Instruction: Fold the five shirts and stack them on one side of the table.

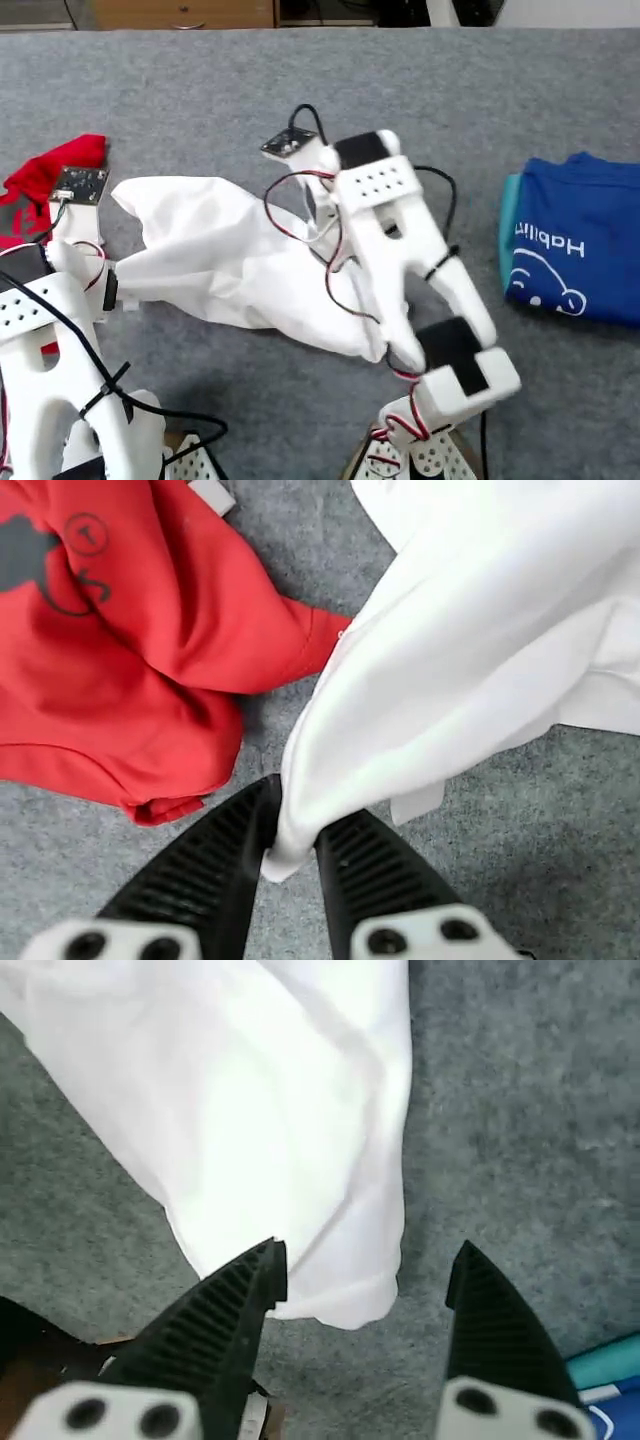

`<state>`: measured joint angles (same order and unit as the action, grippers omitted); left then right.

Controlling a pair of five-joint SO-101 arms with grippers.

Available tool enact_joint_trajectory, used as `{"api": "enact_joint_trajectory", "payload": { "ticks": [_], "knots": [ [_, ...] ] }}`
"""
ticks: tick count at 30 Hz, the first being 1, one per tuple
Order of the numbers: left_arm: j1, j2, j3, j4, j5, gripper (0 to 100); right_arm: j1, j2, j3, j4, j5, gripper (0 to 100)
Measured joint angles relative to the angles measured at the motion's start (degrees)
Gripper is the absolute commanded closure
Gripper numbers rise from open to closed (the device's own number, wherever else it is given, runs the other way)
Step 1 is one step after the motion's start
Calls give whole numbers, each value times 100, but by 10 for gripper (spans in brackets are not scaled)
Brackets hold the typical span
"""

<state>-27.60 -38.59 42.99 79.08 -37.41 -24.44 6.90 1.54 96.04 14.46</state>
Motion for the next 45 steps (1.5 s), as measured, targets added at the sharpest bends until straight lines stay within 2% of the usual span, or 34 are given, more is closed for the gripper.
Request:
{"api": "enact_joint_trajectory", "payload": {
  "ticks": [12, 18, 20, 41, 45],
  "knots": [
    [0, 0, 0, 0, 0, 982, -527, 1099, -431, 0, -413, 733],
    [0, 0, 0, 0, 0, 982, -615, 1530, -431, -9, -440, 855],
    [0, 0, 0, 0, 0, 982, -615, 1565, -431, -9, -440, 869],
    [0, 0, 0, 0, 0, 981, -607, 1618, -431, -290, -440, 867],
    [0, 0, 0, 0, 0, 981, -607, 1618, -431, -308, -440, 814]
  ]
}}
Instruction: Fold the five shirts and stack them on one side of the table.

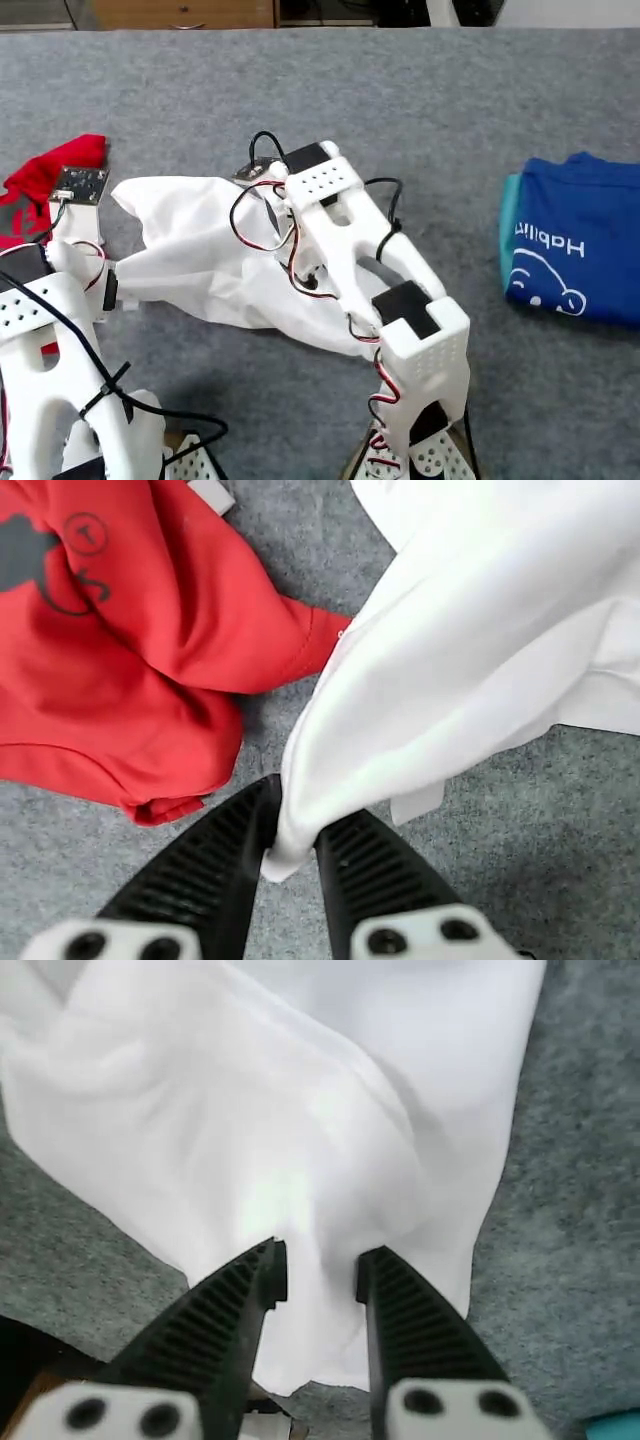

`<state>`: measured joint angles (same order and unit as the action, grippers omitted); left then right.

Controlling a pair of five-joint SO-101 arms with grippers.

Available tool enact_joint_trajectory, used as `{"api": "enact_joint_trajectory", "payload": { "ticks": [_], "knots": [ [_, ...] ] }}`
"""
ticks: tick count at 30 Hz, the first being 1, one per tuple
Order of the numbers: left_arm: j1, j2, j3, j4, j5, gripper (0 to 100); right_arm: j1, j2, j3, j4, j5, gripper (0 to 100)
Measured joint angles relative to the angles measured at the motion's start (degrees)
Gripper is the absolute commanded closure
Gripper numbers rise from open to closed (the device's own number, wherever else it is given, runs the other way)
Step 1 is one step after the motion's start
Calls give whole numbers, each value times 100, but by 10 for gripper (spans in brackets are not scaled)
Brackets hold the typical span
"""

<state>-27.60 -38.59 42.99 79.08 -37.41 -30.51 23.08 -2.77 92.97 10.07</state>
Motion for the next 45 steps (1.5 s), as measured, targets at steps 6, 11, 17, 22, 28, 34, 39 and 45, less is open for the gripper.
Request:
{"api": "enact_joint_trajectory", "payload": {
  "ticks": [6, 11, 17, 22, 28, 34, 39, 45],
  "knots": [
    [0, 0, 0, 0, 0, 981, 132, 132, -62, -176, 0, 800],
    [0, 0, 0, 0, 0, 981, 176, 343, -88, -167, 0, 814],
    [0, 0, 0, 0, 0, 981, 176, 343, -114, -158, 9, 998],
    [0, 0, 0, 0, 0, 981, 176, 343, -316, 18, 246, 997],
    [0, 0, 0, 0, 0, 981, 176, 343, -1345, 677, 501, 997],
    [0, 0, -44, 0, 0, 981, 747, -18, -2163, 809, 879, 997],
    [35, 0, -668, 0, 457, 981, 1108, -1020, -2233, 809, 1327, 997],
    [976, 0, -1916, 0, 1864, 981, 1248, -2347, -2699, 800, 1644, 997]
  ]
}}
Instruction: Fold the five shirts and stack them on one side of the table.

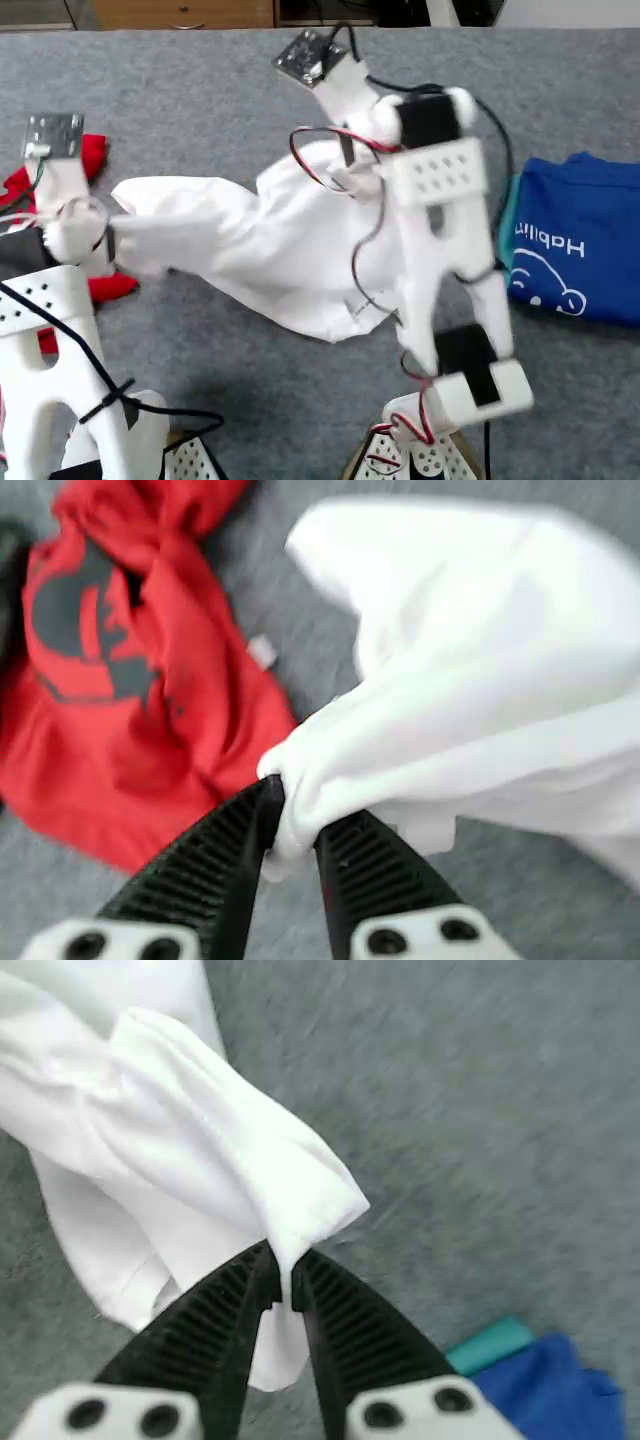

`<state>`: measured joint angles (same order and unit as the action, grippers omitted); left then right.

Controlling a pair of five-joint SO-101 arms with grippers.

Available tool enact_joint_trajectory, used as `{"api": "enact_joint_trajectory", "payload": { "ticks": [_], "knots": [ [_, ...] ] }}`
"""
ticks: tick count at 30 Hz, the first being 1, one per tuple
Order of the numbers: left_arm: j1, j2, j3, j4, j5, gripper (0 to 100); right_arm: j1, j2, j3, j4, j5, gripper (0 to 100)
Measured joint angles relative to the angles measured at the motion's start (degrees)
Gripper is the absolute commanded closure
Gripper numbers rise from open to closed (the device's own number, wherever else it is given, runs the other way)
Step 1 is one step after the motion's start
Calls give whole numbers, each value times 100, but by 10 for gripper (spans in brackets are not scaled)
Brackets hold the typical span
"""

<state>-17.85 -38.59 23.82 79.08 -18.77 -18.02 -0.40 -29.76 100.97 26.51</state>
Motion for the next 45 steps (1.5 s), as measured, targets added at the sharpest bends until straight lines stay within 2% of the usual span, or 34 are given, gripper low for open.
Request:
{"api": "enact_joint_trajectory", "payload": {
  "ticks": [5, 8, 14, 18, 22, 28, 38, 45],
  "knots": [
    [879, 0, -1363, -35, 914, 981, 352, -721, -800, -229, 255, 997],
    [1160, -9, -1987, -519, 1231, 981, 721, -1011, -1380, -422, 466, 997],
    [1301, -9, -2549, -2013, 1301, 981, 1196, -1398, -2593, -800, 1152, 997],
    [1301, -9, -3024, -2303, 1187, 981, 1371, -1495, -3279, -941, 1530, 997],
    [1301, -18, -3218, -2303, 1116, 981, 1574, -1495, -3912, -941, 1855, 997],
    [1459, -26, -3253, -1873, 756, 981, 1662, -1556, -4536, -941, 2321, 997],
    [2374, -255, -3253, -1143, -26, 981, 1662, -1547, -4615, -2084, 2804, 997],
    [2435, -264, -3253, -1116, -475, 981, 1679, -1556, -4484, -2400, 2822, 997]
  ]
}}
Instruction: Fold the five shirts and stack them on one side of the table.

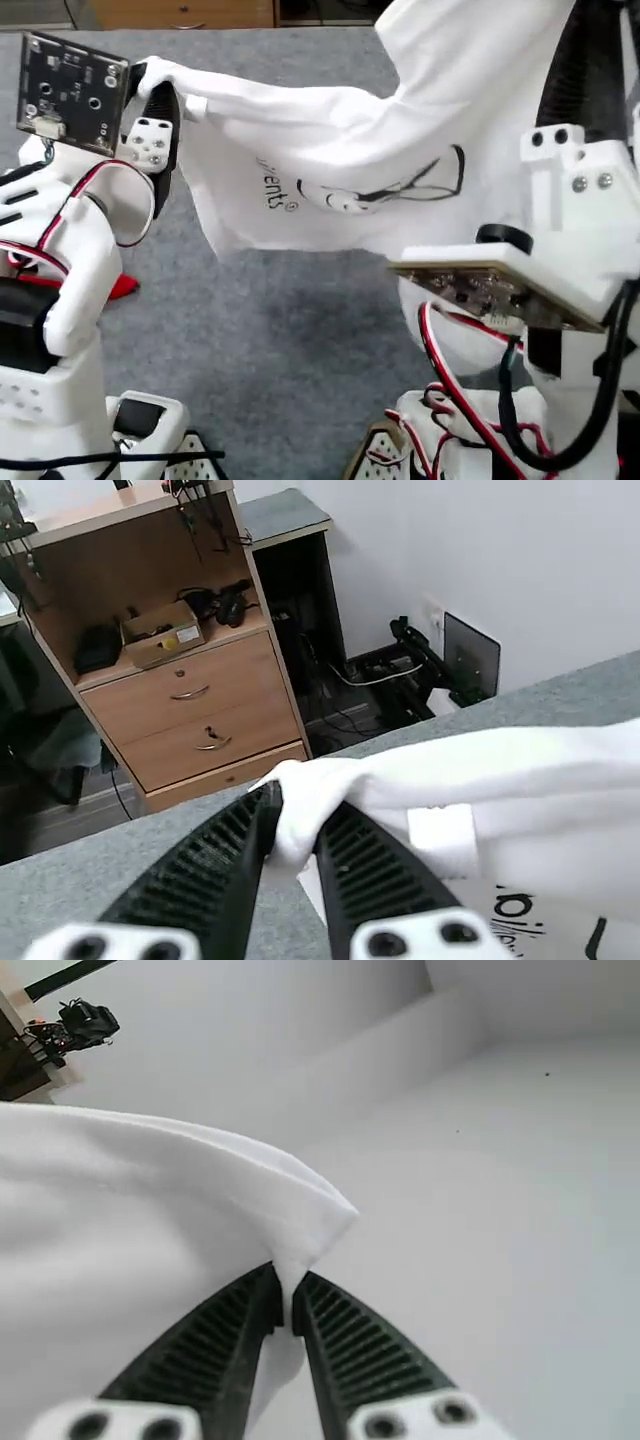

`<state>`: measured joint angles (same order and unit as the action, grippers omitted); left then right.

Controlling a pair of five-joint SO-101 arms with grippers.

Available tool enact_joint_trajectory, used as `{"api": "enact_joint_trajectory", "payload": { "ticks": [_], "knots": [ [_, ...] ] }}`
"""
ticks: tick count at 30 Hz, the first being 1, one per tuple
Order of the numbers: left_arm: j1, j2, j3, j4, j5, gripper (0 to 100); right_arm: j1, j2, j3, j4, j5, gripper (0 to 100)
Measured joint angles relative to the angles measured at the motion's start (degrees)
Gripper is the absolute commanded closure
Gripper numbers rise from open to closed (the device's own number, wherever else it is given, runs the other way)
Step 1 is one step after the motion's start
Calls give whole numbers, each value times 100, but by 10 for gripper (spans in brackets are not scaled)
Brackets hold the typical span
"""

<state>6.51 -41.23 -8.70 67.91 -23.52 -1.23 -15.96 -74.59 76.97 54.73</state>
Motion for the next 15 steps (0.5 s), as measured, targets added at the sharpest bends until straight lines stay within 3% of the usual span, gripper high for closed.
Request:
{"api": "enact_joint_trajectory", "payload": {
  "ticks": [8, 15],
  "knots": [
    [-580, -9, -457, 176, -501, 981, 659, -273, 0, 369, 0, 997],
    [-738, -9, -914, 1433, -1152, 981, 835, -369, 0, 914, -9, 997]
  ]
}}
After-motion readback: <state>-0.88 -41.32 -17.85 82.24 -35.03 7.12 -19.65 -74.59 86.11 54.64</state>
